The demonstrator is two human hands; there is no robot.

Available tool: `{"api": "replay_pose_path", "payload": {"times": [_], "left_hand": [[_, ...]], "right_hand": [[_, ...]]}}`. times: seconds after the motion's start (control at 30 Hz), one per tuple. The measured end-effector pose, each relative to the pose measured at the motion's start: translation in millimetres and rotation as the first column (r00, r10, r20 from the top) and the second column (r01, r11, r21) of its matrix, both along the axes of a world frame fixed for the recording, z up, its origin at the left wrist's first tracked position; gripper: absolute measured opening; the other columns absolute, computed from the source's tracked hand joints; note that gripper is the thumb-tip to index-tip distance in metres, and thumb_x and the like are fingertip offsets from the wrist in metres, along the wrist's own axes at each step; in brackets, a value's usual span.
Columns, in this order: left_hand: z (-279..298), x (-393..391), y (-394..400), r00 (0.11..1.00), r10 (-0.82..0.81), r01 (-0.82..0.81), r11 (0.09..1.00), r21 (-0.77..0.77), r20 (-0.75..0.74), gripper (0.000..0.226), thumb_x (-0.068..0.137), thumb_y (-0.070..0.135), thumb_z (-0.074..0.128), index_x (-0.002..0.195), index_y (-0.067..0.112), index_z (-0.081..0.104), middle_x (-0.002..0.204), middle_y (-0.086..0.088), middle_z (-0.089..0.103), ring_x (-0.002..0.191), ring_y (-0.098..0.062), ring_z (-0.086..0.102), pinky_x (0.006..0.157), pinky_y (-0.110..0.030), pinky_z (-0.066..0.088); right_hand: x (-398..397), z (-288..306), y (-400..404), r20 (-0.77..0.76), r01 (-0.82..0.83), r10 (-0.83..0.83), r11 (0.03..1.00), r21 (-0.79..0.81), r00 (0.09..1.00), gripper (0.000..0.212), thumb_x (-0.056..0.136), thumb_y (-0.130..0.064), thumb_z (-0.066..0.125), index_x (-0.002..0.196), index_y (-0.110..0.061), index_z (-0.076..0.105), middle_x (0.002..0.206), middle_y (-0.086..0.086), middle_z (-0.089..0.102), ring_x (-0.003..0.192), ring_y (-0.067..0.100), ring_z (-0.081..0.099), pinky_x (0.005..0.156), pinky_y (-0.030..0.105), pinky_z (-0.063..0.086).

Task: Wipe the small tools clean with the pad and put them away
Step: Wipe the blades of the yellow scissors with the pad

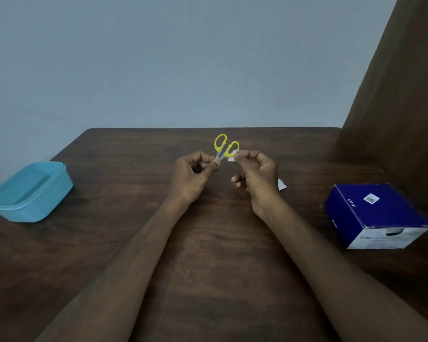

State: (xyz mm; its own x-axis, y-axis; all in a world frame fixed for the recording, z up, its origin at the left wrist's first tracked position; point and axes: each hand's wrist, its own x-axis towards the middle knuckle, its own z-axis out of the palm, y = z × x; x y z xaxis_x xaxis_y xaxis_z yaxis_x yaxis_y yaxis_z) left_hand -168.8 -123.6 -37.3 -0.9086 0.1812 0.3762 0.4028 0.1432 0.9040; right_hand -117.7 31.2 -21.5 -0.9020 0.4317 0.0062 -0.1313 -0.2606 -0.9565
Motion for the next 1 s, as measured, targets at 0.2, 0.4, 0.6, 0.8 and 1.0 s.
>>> {"api": "replay_pose_path", "payload": {"times": [0.2, 0.4, 0.6, 0.8, 1.0], "left_hand": [[-1, 2, 0, 0.998, 0.028, -0.034, 0.995, -0.095, -0.062, 0.016, 0.097, 0.022, 0.08, 0.082, 0.018, 0.078, 0.075, 0.002, 0.079, 0.066, -0.006, 0.068, 0.065, -0.022, 0.051], [-2, 6, 0, 0.984, 0.044, -0.089, 0.961, -0.263, -0.171, 0.016, 0.095, 0.031, 0.082, 0.081, 0.022, 0.081, 0.073, 0.011, 0.077, 0.064, -0.001, 0.069, 0.06, -0.019, 0.049], [4, 14, -1, 0.93, 0.108, -0.261, 0.867, -0.425, -0.351, 0.011, 0.093, 0.039, 0.08, 0.088, 0.03, 0.082, 0.079, 0.015, 0.079, 0.066, 0.004, 0.066, 0.06, -0.024, 0.049], [1, 11, -1, 0.917, 0.158, -0.303, 0.874, -0.38, -0.367, 0.01, 0.094, 0.039, 0.081, 0.091, 0.031, 0.084, 0.081, 0.018, 0.08, 0.064, 0.009, 0.064, 0.061, -0.019, 0.051], [0, 4, -1, 0.958, 0.234, -0.267, 0.938, -0.222, -0.166, 0.009, 0.091, 0.034, 0.086, 0.084, 0.028, 0.083, 0.072, 0.016, 0.078, 0.066, 0.006, 0.072, 0.064, -0.018, 0.054]], "right_hand": [[-3, -8, -3, 0.003, -0.05, 0.05, 0.987, 0.151, 0.999, 0.012, 0.1, -0.016, 0.073, 0.109, -0.008, 0.072, 0.095, 0.001, 0.082, 0.044, 0.012, 0.06, 0.043, 0.023, 0.044], [-5, -14, -3, 0.02, -0.086, 0.084, 0.947, 0.31, 0.996, 0.022, 0.101, -0.028, 0.071, 0.09, -0.011, 0.08, 0.076, 0.009, 0.077, 0.054, 0.015, 0.061, 0.051, 0.026, 0.046], [-5, -15, -3, 0.027, -0.064, 0.059, 0.947, 0.315, 0.998, 0.029, 0.1, -0.032, 0.073, 0.085, -0.008, 0.079, 0.063, 0.012, 0.071, 0.048, 0.014, 0.054, 0.051, 0.024, 0.044], [-6, -18, 0, 0.034, -0.077, 0.07, 0.94, 0.333, 0.997, 0.023, 0.1, -0.031, 0.072, 0.084, -0.017, 0.081, 0.066, 0.005, 0.074, 0.056, 0.018, 0.063, 0.06, 0.031, 0.049], [-7, -19, 3, 0.012, -0.018, 0.016, 0.969, 0.247, 1.0, 0.013, 0.103, -0.007, 0.064, 0.1, -0.009, 0.076, 0.084, 0.008, 0.079, 0.061, 0.013, 0.069, 0.06, 0.027, 0.054]]}}
